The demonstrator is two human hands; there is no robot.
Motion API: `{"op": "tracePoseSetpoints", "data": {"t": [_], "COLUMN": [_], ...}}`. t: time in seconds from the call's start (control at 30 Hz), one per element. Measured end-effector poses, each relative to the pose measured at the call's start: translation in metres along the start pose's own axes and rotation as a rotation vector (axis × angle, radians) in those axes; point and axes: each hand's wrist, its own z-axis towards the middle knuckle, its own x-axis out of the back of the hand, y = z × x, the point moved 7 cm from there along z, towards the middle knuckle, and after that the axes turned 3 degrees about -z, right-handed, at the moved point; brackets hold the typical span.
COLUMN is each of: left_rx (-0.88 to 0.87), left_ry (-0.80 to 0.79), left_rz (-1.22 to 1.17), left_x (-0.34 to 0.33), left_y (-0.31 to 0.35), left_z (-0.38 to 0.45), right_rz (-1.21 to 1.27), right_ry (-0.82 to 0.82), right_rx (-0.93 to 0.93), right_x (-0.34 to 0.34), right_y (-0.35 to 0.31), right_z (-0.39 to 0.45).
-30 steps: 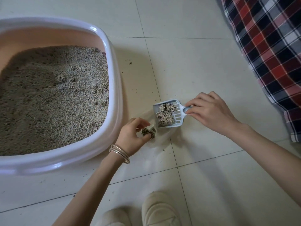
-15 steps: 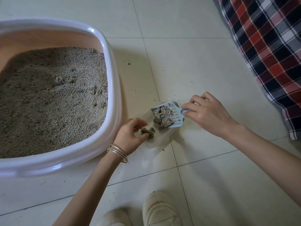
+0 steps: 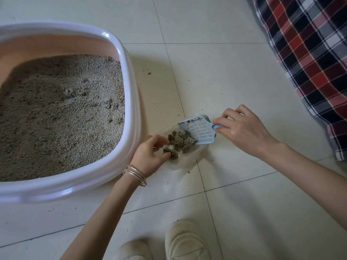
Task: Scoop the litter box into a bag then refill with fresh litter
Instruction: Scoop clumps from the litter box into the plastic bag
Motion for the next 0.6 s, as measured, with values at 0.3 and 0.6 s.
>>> {"op": "tracePoseSetpoints", "data": {"t": [0.3,0.6], "left_rx": [-0.002,-0.025], "left_ry": [0.007,0.022], "left_rz": [0.009,0.009], "left_x": [0.001,0.001], "left_y": [0.003,0.005], "left_z": [0.000,-0.001], "right_rz": [-0.080,-0.218], "right_ry": [-0.064,-0.150], "right_rx": [0.071,0.191], "right_x": [-0.002,-0.004], "right_y": [0.004,-0.006], "right_z": [0.008,0.014]}}
